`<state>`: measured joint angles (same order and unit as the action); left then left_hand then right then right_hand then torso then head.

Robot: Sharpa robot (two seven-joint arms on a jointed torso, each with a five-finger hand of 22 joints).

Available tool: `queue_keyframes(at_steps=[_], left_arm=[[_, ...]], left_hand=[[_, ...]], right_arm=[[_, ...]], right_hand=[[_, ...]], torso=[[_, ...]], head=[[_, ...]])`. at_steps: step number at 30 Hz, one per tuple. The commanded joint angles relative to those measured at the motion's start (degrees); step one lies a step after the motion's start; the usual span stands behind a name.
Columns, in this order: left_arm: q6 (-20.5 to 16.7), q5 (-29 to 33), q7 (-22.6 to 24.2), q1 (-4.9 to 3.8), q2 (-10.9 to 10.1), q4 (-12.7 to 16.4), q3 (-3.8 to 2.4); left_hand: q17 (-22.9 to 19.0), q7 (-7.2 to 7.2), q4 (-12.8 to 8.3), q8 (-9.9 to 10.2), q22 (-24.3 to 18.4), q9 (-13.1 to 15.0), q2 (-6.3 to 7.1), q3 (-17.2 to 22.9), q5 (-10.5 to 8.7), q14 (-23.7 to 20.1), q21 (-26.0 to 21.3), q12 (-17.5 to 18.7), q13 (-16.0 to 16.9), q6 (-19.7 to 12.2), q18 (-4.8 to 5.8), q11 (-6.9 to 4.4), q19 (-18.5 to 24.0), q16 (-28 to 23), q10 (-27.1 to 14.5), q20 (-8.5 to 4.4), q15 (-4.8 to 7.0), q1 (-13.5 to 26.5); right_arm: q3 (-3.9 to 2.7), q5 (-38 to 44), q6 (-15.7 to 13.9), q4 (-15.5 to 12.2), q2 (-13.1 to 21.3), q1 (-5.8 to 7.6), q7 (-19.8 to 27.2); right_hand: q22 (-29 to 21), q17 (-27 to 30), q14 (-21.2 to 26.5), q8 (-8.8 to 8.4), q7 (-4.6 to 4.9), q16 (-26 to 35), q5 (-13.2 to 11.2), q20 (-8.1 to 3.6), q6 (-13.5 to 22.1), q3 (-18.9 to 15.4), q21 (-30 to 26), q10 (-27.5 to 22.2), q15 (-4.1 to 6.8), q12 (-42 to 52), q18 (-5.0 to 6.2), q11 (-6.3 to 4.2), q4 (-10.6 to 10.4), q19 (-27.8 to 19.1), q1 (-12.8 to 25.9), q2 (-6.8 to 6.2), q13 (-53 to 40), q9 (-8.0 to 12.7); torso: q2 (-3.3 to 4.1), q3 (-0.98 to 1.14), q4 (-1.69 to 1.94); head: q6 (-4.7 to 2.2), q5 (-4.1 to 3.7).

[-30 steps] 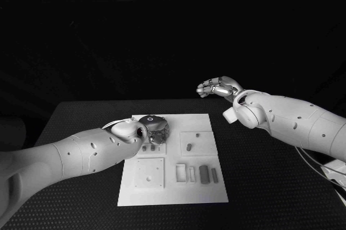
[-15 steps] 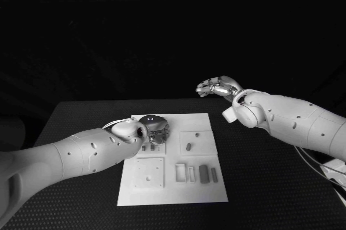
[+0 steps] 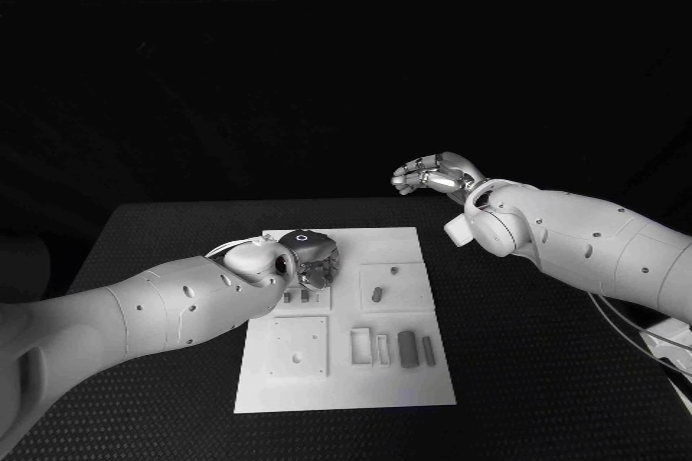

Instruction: Assemble the parts on the task board

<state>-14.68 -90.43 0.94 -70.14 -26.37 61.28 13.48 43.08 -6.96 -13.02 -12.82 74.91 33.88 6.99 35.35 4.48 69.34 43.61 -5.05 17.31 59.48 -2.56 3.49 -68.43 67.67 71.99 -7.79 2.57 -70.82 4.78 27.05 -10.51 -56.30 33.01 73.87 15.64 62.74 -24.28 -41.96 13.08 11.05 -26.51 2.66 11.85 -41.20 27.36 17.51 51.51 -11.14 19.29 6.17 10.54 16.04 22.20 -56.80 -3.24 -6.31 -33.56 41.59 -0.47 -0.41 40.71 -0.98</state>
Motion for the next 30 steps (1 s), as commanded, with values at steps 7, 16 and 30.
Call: queue_keyframes(at_steps=[7, 16, 30], left_arm=[[-2.26, 0.11, 1.07, 0.27, -0.04, 0.03, 0.15], [-4.41, 3.63, 1.92, 0.27, -0.83, 0.54, 0.10], [-4.23, 8.03, 2.78, 0.22, -2.34, 1.85, -0.53]], left_hand=[[-0.55, 0.26, -0.16, -0.59, 1.23, -0.04, -0.36, 0.67, 0.21, 0.69, 0.57, -0.17, 0.45, 1.08, -6.37, -0.39, -0.63, 0.61, 1.17, -0.72, 0.77, -0.70], [-1.04, 0.30, -0.17, -0.71, 1.17, -0.13, -0.48, 0.93, 0.99, 1.39, 0.81, 0.04, 0.71, 1.25, -6.29, -0.55, -1.17, 0.84, 1.53, -1.03, 0.94, -0.67], [-1.93, -0.30, 0.50, -0.07, 1.03, -0.57, -0.83, 1.20, 1.44, 1.58, 0.63, 1.12, 0.66, -0.09, -6.17, -0.19, -1.37, 0.73, 0.57, -1.03, 0.62, 0.07]], right_arm=[[-0.04, 0.29, 0.66, 0.00, -0.03, -0.01, 0.32], [-0.04, 0.30, 0.70, 0.04, -0.02, -0.01, 0.34], [-0.04, 0.30, 0.78, -0.05, 0.13, -0.01, 0.36]], right_hand=[[0.07, -0.12, -0.18, 0.16, 2.24, 0.26, 0.05, 0.11, 0.36, -0.37, -0.28, 0.36, -0.25, -0.17, -0.39, 0.08, -0.05, -0.17, 0.16, 0.40, 0.07, 0.06], [0.10, -0.14, -0.18, 0.18, 2.24, 0.28, 0.05, 0.10, 0.36, -0.37, -0.31, 0.37, -0.25, -0.17, -0.40, 0.08, -0.05, -0.16, 0.16, 0.40, 0.11, 0.07], [0.13, -0.17, -0.19, 0.19, 2.24, 0.31, 0.05, 0.10, 0.36, -0.39, -0.34, 0.38, -0.25, -0.17, -0.40, 0.08, -0.05, -0.16, 0.19, 0.36, 0.15, 0.08]], torso=[[0.02, -0.02, -0.01], [0.00, 0.01, 0.01], [-0.02, 0.03, 0.04]], head=[[0.00, 0.09], [-0.06, 0.10], [-0.23, 0.16]])
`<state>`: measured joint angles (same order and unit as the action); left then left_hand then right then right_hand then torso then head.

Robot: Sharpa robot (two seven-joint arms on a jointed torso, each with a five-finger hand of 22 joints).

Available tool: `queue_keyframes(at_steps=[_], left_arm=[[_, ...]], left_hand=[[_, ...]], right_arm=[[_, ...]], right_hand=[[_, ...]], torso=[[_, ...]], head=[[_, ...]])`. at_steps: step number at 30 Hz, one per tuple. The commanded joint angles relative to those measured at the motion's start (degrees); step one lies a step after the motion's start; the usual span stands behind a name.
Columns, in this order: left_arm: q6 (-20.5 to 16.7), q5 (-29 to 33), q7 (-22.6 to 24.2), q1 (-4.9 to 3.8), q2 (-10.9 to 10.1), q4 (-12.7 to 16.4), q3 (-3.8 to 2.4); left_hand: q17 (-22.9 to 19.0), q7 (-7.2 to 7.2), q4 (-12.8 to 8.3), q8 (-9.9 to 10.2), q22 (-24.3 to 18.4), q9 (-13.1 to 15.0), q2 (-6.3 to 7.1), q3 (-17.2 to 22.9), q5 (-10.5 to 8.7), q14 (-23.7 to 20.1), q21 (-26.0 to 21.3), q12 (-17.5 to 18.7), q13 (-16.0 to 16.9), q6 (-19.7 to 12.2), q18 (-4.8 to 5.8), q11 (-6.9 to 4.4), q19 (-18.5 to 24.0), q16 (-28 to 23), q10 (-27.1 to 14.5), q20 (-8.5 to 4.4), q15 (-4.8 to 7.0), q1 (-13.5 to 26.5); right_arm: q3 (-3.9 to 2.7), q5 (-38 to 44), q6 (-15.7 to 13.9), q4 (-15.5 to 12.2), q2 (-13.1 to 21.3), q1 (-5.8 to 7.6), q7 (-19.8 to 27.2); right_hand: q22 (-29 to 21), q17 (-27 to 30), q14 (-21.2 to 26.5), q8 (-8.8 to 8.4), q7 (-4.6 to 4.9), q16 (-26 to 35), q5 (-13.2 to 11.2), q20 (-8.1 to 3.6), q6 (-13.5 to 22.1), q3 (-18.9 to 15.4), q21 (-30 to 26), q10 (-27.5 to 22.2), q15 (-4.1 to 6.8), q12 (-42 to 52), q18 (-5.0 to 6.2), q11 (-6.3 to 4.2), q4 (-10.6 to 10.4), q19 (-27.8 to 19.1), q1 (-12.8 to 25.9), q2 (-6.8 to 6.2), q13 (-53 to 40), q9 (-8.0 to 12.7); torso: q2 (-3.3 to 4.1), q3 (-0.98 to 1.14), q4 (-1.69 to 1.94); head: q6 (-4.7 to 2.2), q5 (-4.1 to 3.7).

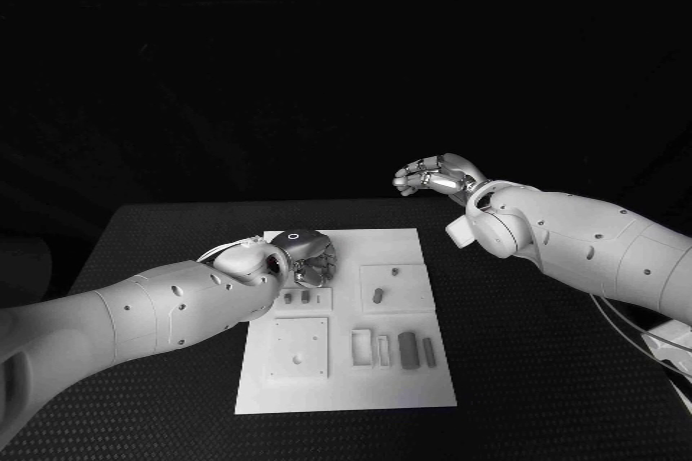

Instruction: Assemble the parts on the task board

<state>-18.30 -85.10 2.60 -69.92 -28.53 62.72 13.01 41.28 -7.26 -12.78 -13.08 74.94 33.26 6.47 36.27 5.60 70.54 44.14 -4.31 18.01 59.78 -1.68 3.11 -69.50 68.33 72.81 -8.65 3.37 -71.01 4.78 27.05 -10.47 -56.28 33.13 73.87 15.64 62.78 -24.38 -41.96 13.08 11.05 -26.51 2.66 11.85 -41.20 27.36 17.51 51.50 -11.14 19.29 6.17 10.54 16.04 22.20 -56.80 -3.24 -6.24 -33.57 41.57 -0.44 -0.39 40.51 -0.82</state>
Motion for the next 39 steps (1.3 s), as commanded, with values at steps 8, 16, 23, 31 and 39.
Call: queue_keyframes(at_steps=[8, 16, 23, 31, 39], left_arm=[[-0.11, 3.33, 1.10, -0.07, -1.39, 1.45, -1.28], [1.73, 3.78, 0.59, -0.92, -4.38, 4.43, -2.60], [3.60, 4.44, 0.07, -2.22, -7.24, 6.45, -2.78], [5.41, 4.90, -0.51, -2.41, -9.90, 8.07, -2.74], [6.96, 5.37, -0.88, -2.37, -10.67, 7.55, -2.67]], left_hand=[[-0.50, -0.28, 0.62, 0.49, 0.98, -0.16, -0.76, 0.46, 0.52, 0.26, -0.09, 0.62, -0.23, -1.09, -7.09, 0.43, -0.21, 0.02, -1.00, -0.02, -0.40, 0.49], [-0.67, -0.40, 0.64, 0.60, 0.99, -0.24, -0.92, 0.57, 0.60, 0.15, -0.16, 0.64, -0.32, -1.39, -7.14, 0.53, -0.15, 0.02, -1.36, 0.06, -0.50, 0.44], [-0.70, -0.41, 0.63, 0.60, 1.00, -0.25, -0.90, 0.55, 0.59, 0.15, -0.17, 0.61, -0.32, -1.40, -7.15, 0.54, -0.15, 0.04, -1.38, 0.08, -0.51, 0.44], [-0.77, -0.40, 0.67, 0.53, 1.01, -0.24, -0.94, 0.49, 0.52, 0.17, -0.18, 0.54, -0.31, -1.34, -7.17, 0.54, -0.16, 0.07, -1.33, 0.12, -0.52, 0.51], [-0.81, -0.39, 0.67, 0.51, 1.02, -0.24, -0.93, 0.46, 0.48, 0.15, -0.19, 0.53, -0.31, -1.32, -7.19, 0.54, -0.15, 0.07, -1.34, 0.13, -0.52, 0.53]], right_arm=[[-0.04, 0.29, 0.79, -0.08, 0.11, -0.01, 0.36], [-0.04, 0.29, 0.75, -0.17, 0.29, -0.01, 0.33], [-0.04, 0.29, 0.73, -0.19, 0.42, -0.01, 0.31], [-0.04, 0.29, 0.74, -0.28, 0.57, -0.01, 0.28], [-0.03, 0.30, 0.72, -0.29, 0.60, -0.01, 0.27]], right_hand=[[0.10, -0.10, -0.19, 0.19, 2.24, 0.32, 0.04, 0.10, 0.37, -0.40, -0.37, 0.38, -0.25, -0.17, -0.40, 0.08, -0.04, -0.16, 0.20, 0.32, 0.10, 0.10], [0.13, -0.12, -0.19, 0.20, 2.24, 0.34, 0.05, 0.10, 0.37, -0.42, -0.39, 0.38, -0.25, -0.16, -0.40, 0.08, -0.03, -0.16, 0.22, 0.28, 0.12, 0.10], [0.15, -0.14, -0.19, 0.21, 2.24, 0.35, 0.05, 0.10, 0.37, -0.42, -0.41, 0.39, -0.25, -0.16, -0.40, 0.08, -0.03, -0.16, 0.22, 0.26, 0.14, 0.11], [0.17, -0.16, -0.20, 0.22, 2.24, 0.37, 0.05, 0.10, 0.38, -0.42, -0.44, 0.40, -0.25, -0.16, -0.40, 0.08, -0.03, -0.15, 0.22, 0.25, 0.17, 0.12], [0.20, -0.19, -0.20, 0.23, 2.24, 0.39, 0.05, 0.10, 0.38, -0.41, -0.47, 0.40, -0.25, -0.15, -0.41, 0.07, -0.03, -0.15, 0.22, 0.26, 0.20, 0.12]], torso=[[-0.02, 0.00, 0.04], [-0.01, -0.05, 0.18], [-0.05, -0.05, 0.20], [0.02, -0.14, 0.18], [0.03, -0.09, 0.06]], head=[[-0.10, 0.10], [-0.20, 0.16], [-0.09, 0.41], [-0.12, 0.51], [0.03, 0.71]])
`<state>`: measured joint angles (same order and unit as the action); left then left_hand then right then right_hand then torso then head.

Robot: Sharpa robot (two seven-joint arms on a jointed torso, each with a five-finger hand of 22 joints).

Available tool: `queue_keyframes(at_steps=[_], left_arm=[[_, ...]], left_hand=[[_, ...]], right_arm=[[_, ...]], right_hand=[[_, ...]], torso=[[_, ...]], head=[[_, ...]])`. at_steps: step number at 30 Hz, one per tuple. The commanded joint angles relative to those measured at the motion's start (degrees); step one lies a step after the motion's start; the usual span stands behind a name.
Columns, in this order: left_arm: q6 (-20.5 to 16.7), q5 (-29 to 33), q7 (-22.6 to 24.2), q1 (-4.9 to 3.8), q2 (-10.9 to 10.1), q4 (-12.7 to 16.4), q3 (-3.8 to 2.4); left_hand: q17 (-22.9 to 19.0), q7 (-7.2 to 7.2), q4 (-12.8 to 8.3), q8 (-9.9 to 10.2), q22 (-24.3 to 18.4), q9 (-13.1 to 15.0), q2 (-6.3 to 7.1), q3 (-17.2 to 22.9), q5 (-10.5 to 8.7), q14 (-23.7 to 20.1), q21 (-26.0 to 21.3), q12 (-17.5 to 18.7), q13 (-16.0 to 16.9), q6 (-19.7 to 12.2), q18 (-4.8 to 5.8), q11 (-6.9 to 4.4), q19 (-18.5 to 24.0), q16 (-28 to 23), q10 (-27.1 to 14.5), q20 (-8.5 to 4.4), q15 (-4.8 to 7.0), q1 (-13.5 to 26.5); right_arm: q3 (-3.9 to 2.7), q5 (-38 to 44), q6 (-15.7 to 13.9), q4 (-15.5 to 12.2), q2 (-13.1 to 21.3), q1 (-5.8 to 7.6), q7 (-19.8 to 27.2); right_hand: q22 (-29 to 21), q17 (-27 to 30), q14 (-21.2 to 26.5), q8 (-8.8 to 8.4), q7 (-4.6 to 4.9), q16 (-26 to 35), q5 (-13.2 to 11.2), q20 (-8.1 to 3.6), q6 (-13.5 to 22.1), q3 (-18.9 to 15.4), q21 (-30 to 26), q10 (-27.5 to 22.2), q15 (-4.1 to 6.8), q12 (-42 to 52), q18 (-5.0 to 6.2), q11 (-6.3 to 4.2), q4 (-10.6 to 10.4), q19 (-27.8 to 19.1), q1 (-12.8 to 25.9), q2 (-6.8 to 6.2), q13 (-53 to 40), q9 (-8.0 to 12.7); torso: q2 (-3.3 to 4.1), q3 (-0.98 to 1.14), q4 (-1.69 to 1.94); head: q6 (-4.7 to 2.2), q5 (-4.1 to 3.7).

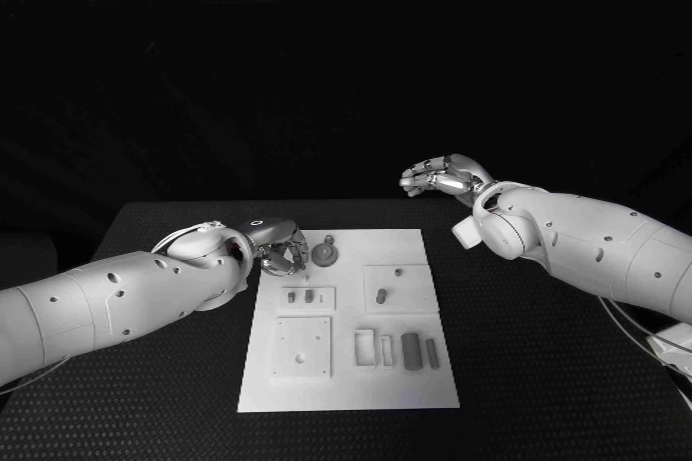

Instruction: Assemble the parts on the task board

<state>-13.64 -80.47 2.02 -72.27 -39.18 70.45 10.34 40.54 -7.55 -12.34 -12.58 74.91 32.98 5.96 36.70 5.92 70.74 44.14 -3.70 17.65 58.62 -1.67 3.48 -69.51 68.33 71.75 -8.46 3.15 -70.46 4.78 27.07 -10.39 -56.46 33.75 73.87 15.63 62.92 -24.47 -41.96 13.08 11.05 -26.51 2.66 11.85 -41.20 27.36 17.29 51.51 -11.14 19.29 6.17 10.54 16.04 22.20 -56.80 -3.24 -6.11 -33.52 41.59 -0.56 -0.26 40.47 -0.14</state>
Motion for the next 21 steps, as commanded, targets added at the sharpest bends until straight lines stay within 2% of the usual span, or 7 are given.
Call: queue_keyframes(at_steps=[1, 9, 14, 21], left_arm=[[2.40, 0.77, -0.31, -0.01, 0.06, -0.41, 0.03], [2.46, 0.81, 0.06, 0.50, 1.15, -2.04, 0.22], [2.39, 0.68, 0.21, 0.89, 1.85, -2.83, 0.25], [2.80, 0.50, 0.28, 1.08, 2.47, -3.66, 0.27]], left_hand=[[-0.08, -0.10, 0.23, 0.01, 1.04, 0.05, -0.43, 0.03, 0.15, -0.05, -0.19, -0.09, 0.05, -0.17, -7.20, 0.17, -0.13, 0.08, -0.28, -0.06, -0.30, -0.03], [-0.15, -0.09, 0.21, -0.01, 1.04, 0.05, -0.46, 0.01, 0.13, -0.07, -0.23, -0.11, 0.05, -0.17, -7.22, 0.17, -0.12, 0.07, -0.28, -0.05, -0.30, -0.05], [-0.17, -0.09, 0.20, -0.02, 1.04, 0.05, -0.49, 0.02, 0.13, -0.08, -0.24, -0.11, 0.05, -0.16, -7.23, 0.16, -0.11, 0.08, -0.28, -0.05, -0.30, -0.07], [-0.22, -0.07, 0.17, -0.05, 1.04, 0.05, -0.52, 0.03, 0.15, -0.09, -0.26, -0.13, 0.06, -0.15, -7.25, 0.16, -0.11, 0.08, -0.26, -0.04, -0.29, -0.12]], right_arm=[[-0.03, 0.29, 0.61, -0.11, 0.00, 0.00, 0.28], [-0.03, 0.32, 0.62, -0.08, -0.11, 0.00, 0.32], [-0.03, 0.33, 0.62, -0.04, -0.14, 0.00, 0.33], [-0.03, 0.33, 0.62, -0.06, -0.12, 0.00, 0.33]], right_hand=[[0.07, -0.10, -0.20, 0.23, 2.24, 0.39, 0.05, 0.10, 0.38, -0.40, -0.25, 0.40, -0.25, -0.15, -0.41, 0.07, -0.03, -0.15, 0.21, 0.26, 0.07, 0.08], [0.08, -0.10, -0.20, 0.23, 2.24, 0.39, 0.05, 0.10, 0.38, -0.40, -0.25, 0.40, -0.25, -0.15, -0.41, 0.07, -0.03, -0.14, 0.21, 0.26, 0.07, 0.08], [0.09, -0.12, -0.20, 0.24, 2.24, 0.40, 0.05, 0.10, 0.38, -0.40, -0.27, 0.41, -0.25, -0.15, -0.41, 0.07, -0.03, -0.14, 0.22, 0.26, 0.09, 0.09], [0.11, -0.14, -0.20, 0.24, 2.24, 0.42, 0.05, 0.10, 0.38, -0.40, -0.29, 0.41, -0.25, -0.15, -0.41, 0.07, -0.03, -0.14, 0.22, 0.26, 0.12, 0.10]], torso=[[0.00, 0.04, -0.09], [0.01, 0.00, -0.13], [0.04, 0.04, -0.23], [0.02, 0.07, -0.18]], head=[[0.10, 0.08], [0.10, 0.04], [0.20, -0.02], [0.29, -0.14]])
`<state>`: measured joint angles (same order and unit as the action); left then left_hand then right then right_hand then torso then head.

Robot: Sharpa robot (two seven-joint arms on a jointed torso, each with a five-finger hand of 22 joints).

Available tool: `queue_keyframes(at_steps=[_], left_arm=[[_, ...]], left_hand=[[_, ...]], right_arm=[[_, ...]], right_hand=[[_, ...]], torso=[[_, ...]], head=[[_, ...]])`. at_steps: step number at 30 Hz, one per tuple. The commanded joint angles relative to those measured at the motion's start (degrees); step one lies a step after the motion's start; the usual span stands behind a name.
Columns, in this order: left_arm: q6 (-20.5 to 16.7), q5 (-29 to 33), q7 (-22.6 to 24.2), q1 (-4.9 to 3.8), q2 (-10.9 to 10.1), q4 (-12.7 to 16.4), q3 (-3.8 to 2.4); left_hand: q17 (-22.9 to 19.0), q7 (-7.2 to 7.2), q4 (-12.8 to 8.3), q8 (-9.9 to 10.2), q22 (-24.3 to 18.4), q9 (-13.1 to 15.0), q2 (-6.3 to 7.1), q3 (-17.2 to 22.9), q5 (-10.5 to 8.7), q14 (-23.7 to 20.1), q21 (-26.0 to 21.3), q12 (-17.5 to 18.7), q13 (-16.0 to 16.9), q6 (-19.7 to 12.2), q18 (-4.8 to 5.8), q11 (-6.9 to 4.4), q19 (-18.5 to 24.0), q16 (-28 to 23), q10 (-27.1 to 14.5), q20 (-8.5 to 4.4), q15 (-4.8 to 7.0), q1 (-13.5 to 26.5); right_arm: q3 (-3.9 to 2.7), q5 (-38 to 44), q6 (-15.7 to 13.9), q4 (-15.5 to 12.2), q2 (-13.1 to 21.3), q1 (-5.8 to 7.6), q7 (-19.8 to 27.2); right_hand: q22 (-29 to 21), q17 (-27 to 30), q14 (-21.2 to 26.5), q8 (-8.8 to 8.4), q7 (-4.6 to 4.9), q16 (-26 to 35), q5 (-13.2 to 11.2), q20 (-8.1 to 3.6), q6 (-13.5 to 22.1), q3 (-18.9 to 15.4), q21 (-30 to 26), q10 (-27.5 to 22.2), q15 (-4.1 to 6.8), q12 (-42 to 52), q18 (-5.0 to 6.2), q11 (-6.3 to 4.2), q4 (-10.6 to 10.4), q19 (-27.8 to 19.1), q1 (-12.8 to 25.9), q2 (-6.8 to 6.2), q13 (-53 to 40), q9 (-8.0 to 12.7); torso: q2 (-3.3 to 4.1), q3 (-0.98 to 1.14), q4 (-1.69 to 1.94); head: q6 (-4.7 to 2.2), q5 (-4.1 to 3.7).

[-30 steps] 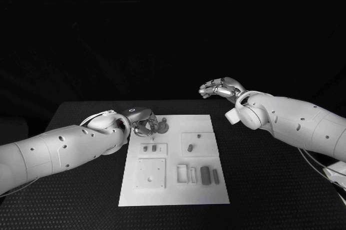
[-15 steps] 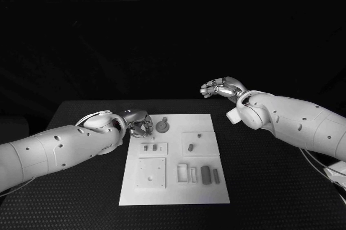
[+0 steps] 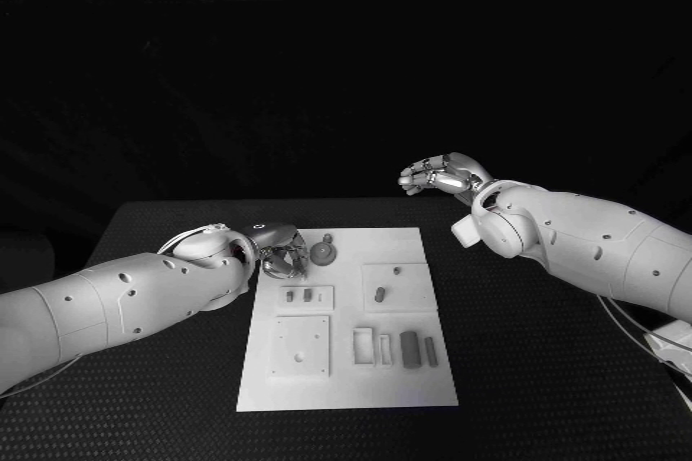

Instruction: Assemble the parts on the task board

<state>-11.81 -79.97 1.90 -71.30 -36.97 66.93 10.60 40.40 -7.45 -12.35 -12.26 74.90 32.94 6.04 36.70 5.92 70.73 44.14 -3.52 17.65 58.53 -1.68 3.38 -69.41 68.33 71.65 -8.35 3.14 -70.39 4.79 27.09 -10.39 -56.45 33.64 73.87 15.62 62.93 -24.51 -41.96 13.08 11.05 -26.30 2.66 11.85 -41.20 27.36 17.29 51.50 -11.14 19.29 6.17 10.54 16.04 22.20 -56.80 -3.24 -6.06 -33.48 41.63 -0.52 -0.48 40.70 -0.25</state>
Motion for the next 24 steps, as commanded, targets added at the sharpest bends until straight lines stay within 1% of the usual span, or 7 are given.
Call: queue_keyframes(at_steps=[1, 7, 13, 17, 24], left_arm=[[1.09, -0.03, 0.41, 0.14, 0.34, -0.24, 0.01], [1.42, -0.17, 0.40, 0.44, 0.52, -0.46, 0.11], [1.41, -0.28, 0.39, 0.50, 0.62, -0.60, 0.12], [1.48, -0.42, 0.41, 0.50, 0.79, -0.78, 0.13], [1.45, -0.55, 0.38, 0.52, 0.82, -0.96, 0.13]], left_hand=[[-0.08, -0.17, 0.17, -0.38, 1.05, 0.09, -0.61, 0.04, 0.15, -0.08, -0.26, -0.31, 0.07, -0.05, -7.24, 0.26, -0.21, 0.08, -0.15, -0.15, -0.28, -0.19], [-0.12, -0.16, 0.16, -0.40, 1.05, 0.09, -0.63, 0.05, 0.16, -0.09, -0.27, -0.32, 0.07, -0.04, -7.25, 0.26, -0.21, 0.09, -0.14, -0.15, -0.28, -0.21], [-0.14, -0.17, 0.15, -0.40, 1.05, 0.09, -0.64, 0.03, 0.16, -0.09, -0.28, -0.31, 0.07, -0.06, -7.25, 0.26, -0.20, 0.09, -0.15, -0.14, -0.28, -0.21], [-0.17, -0.17, 0.13, -0.40, 1.05, 0.08, -0.64, 0.03, 0.16, -0.10, -0.29, -0.31, 0.06, -0.07, -7.26, 0.27, -0.20, 0.09, -0.17, -0.14, -0.28, -0.22], [-0.20, -0.18, 0.11, -0.40, 1.04, 0.08, -0.66, 0.03, 0.16, -0.12, -0.31, -0.29, 0.06, -0.10, -7.26, 0.27, -0.19, 0.09, -0.20, -0.13, -0.29, -0.23]], right_arm=[[-0.03, 0.31, 0.60, -0.07, -0.01, 0.00, 0.34], [-0.03, 0.31, 0.62, -0.08, 0.00, 0.00, 0.35], [-0.03, 0.31, 0.61, -0.10, 0.04, 0.00, 0.34], [-0.03, 0.31, 0.61, -0.10, 0.03, 0.00, 0.36], [-0.03, 0.32, 0.64, -0.12, 0.06, 0.00, 0.36]], right_hand=[[0.11, -0.10, -0.20, 0.24, 2.24, 0.21, 0.05, 0.10, 0.38, -0.40, -0.30, 0.41, -0.25, -0.15, -0.41, 0.07, -0.03, -0.14, 0.22, 0.26, 0.08, 0.05], [0.13, -0.12, -0.21, 0.25, 2.24, 0.22, 0.05, 0.10, 0.39, -0.39, -0.31, 0.41, -0.25, -0.15, -0.41, 0.07, -0.03, -0.13, 0.22, 0.26, 0.10, 0.06], [0.15, -0.13, -0.21, 0.26, 2.24, 0.23, 0.05, 0.10, 0.39, -0.39, -0.33, 0.42, -0.25, -0.14, -0.41, 0.07, -0.04, -0.13, 0.22, 0.27, 0.12, 0.07], [0.16, -0.14, -0.21, 0.26, 2.24, 0.24, 0.05, 0.10, 0.39, -0.39, -0.34, 0.42, -0.25, -0.14, -0.41, 0.07, -0.04, -0.12, 0.21, 0.27, 0.13, 0.07], [0.18, -0.16, -0.22, 0.27, 2.24, 0.25, 0.05, 0.10, 0.39, -0.38, -0.36, 0.43, -0.24, -0.14, -0.41, 0.07, -0.04, -0.12, 0.21, 0.27, 0.15, 0.07]], torso=[[-0.02, 0.04, 0.04], [-0.04, 0.02, 0.09], [-0.02, 0.04, 0.06], [-0.04, 0.01, 0.06], [-0.02, 0.05, 0.04]], head=[[0.09, -0.09], [0.11, -0.19], [0.13, -0.21], [0.11, -0.24], [0.09, -0.26]])
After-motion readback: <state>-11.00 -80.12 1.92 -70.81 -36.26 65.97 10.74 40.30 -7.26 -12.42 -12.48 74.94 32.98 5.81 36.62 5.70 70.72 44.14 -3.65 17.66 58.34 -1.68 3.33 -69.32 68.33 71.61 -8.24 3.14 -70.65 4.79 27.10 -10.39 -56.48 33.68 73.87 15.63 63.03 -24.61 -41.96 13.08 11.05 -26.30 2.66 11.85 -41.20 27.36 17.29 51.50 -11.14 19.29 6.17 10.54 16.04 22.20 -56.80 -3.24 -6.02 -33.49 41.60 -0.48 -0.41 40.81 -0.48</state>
